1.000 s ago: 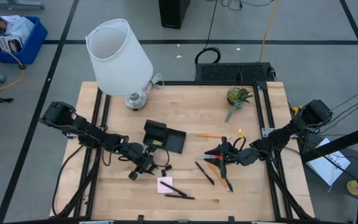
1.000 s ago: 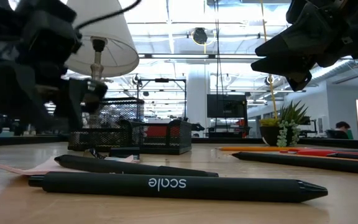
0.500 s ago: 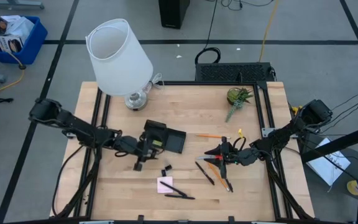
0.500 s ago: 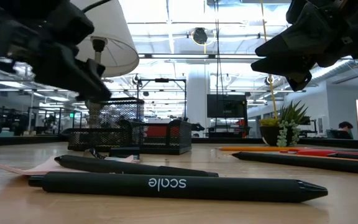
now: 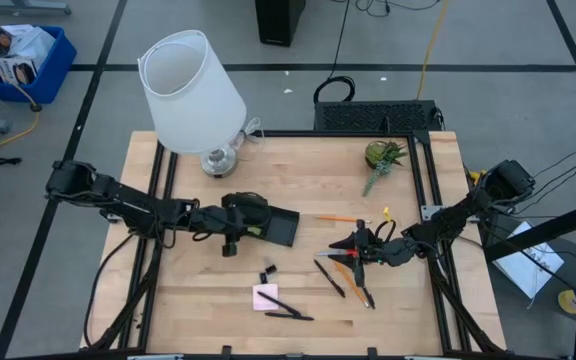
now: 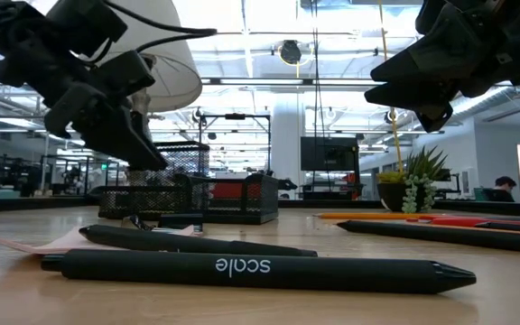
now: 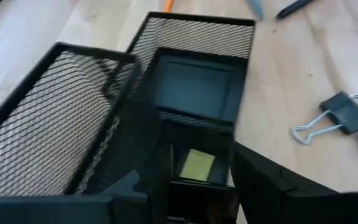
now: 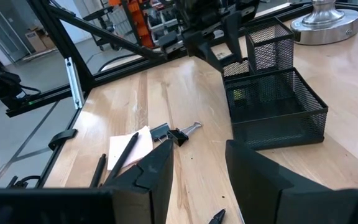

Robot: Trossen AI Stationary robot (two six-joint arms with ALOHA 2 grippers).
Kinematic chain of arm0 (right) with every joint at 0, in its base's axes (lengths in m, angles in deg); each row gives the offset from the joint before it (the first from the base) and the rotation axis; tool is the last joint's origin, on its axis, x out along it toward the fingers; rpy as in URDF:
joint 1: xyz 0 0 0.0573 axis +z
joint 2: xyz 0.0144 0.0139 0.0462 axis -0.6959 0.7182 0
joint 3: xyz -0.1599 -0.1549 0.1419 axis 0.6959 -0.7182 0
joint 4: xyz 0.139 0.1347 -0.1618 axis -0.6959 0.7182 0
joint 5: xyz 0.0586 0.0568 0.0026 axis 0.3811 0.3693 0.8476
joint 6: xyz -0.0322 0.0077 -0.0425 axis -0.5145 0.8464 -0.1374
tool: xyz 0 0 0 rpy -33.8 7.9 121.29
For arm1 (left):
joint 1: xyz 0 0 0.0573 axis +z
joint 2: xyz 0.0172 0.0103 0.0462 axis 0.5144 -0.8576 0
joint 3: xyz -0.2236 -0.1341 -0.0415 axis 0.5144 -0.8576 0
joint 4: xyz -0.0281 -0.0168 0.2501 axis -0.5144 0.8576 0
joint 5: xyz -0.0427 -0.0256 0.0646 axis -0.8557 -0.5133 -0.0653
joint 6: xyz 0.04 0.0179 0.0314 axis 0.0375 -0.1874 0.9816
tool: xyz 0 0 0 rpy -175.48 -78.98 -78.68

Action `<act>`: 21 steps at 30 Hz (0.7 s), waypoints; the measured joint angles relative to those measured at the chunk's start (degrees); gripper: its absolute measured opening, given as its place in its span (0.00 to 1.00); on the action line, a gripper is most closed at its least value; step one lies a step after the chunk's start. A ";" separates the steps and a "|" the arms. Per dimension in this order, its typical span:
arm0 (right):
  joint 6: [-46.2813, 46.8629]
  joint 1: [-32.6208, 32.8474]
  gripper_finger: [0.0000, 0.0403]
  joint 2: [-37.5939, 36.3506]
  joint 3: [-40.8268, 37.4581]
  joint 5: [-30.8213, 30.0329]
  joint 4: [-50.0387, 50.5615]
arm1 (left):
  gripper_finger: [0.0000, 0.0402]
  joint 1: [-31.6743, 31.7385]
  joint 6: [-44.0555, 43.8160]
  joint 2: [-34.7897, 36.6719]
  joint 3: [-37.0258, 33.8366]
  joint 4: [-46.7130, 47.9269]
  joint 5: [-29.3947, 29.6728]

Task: Pick and place office supplies into organizer
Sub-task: Put the left black binder clip into the black desk organizer, then put the bottom binder clip into the black desk organizer

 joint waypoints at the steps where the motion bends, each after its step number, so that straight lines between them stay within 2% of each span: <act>1: -0.02 0.00 0.35 0.00 0.00 0.02 0.01 | 0.38 0.18 0.09 0.00 0.00 -0.06 -0.03; 6: 0.00 0.00 0.35 0.00 0.00 0.02 0.00 | 0.37 0.16 0.20 0.00 -0.01 -0.02 0.83; 11: -0.02 0.00 0.35 0.00 0.00 0.01 0.00 | 0.43 0.21 1.09 0.02 0.01 0.12 4.06; 18: -0.01 0.00 0.35 0.00 0.00 0.02 0.00 | 0.50 -0.01 1.12 0.02 0.01 0.39 3.99; 21: -0.02 0.00 0.35 0.00 0.00 0.02 0.00 | 0.50 -0.72 -0.79 0.00 0.01 -0.59 1.22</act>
